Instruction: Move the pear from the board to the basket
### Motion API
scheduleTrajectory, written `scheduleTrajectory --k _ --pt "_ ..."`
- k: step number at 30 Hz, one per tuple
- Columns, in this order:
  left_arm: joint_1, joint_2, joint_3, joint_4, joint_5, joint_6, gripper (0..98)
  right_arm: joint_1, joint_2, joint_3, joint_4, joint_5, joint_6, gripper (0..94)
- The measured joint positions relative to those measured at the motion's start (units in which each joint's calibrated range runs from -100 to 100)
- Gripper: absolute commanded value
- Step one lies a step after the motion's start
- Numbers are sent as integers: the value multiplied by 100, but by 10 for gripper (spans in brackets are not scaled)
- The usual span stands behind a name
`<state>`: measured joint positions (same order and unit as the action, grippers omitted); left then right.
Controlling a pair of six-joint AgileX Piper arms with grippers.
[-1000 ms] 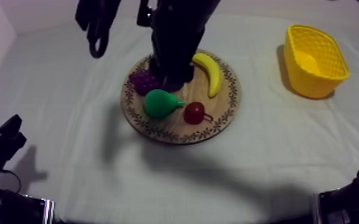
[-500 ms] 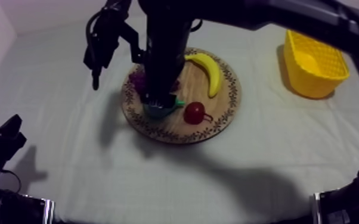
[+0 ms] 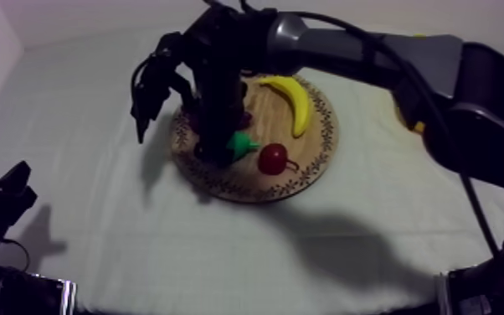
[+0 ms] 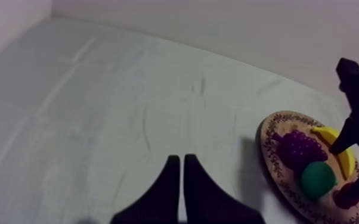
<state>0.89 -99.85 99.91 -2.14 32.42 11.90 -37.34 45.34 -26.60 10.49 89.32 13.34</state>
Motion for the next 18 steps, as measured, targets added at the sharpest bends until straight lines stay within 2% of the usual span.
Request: scheduleTrajectory --k 6,18 --pt "0 0 0 0 0 0 1 14 293 -55 -1 -45 -21 693" --pt "0 0 0 0 0 0 1 -41 562 -21 19 -254 -133 496"
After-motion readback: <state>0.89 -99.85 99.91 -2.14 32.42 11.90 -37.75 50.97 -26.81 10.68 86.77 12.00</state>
